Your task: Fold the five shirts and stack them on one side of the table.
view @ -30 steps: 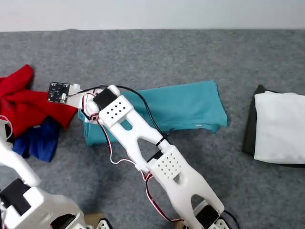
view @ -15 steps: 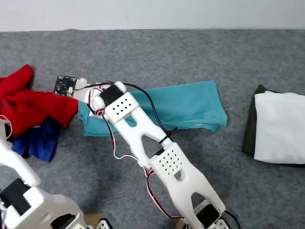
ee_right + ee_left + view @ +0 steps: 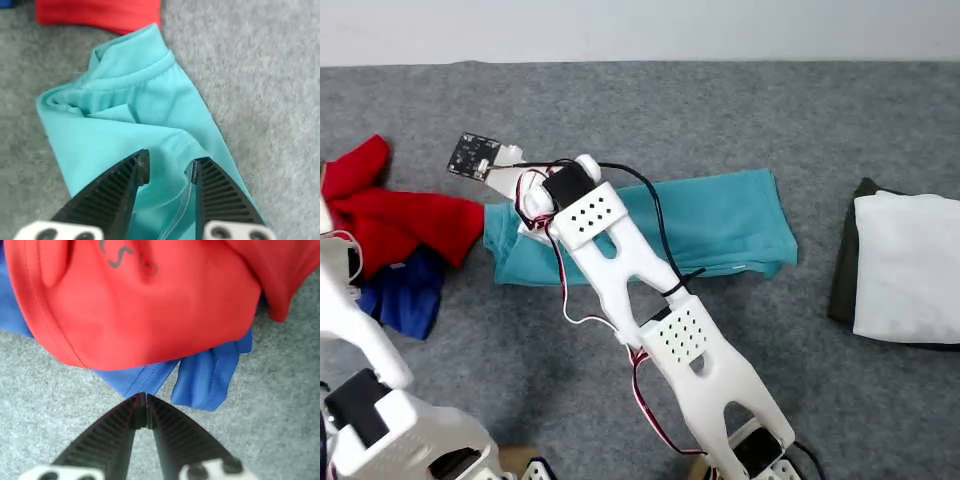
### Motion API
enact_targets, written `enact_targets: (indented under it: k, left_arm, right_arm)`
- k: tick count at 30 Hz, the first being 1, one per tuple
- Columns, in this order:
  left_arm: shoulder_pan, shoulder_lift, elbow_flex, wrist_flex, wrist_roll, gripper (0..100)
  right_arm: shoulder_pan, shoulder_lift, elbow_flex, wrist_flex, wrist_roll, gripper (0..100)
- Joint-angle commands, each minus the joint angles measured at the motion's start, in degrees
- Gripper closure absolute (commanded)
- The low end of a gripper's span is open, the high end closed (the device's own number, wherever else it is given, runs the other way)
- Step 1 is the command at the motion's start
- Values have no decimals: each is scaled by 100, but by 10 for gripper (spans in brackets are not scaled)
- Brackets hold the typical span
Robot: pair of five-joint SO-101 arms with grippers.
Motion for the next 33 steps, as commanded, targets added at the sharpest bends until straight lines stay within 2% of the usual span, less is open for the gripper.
enact_targets:
  k: [1, 5, 8, 17, 19, 22, 24, 30, 33]
  left_arm:
    - [35, -35, -31, -53, -9, 992]
    - [35, -44, -31, 44, 0, 992]
    - [26, -44, -31, 149, 0, 993]
    - [26, -97, -31, 202, 0, 993]
    - [9, -97, -31, 246, 0, 993]
    - [0, -97, -31, 281, 0, 993]
    - [0, -97, -31, 281, 0, 993]
    - [0, -97, -31, 281, 0, 993]
    - [0, -97, -31, 281, 9, 993]
  right_arm:
    - [-57, -321, -70, 75, 44, 843]
    - [-180, -330, -53, 22, 220, 792]
    - [-92, -286, -18, 66, 211, 790]
    - [119, -646, -422, 1235, -114, 790]
    - [180, -831, -422, 1253, -229, 817]
    - [233, -1200, -369, 1253, -316, 932]
    - [215, -1429, 62, 1253, -246, 981]
    - [242, -2255, 2180, 1226, -193, 988]
    - [251, -2387, 2760, 1200, -185, 988]
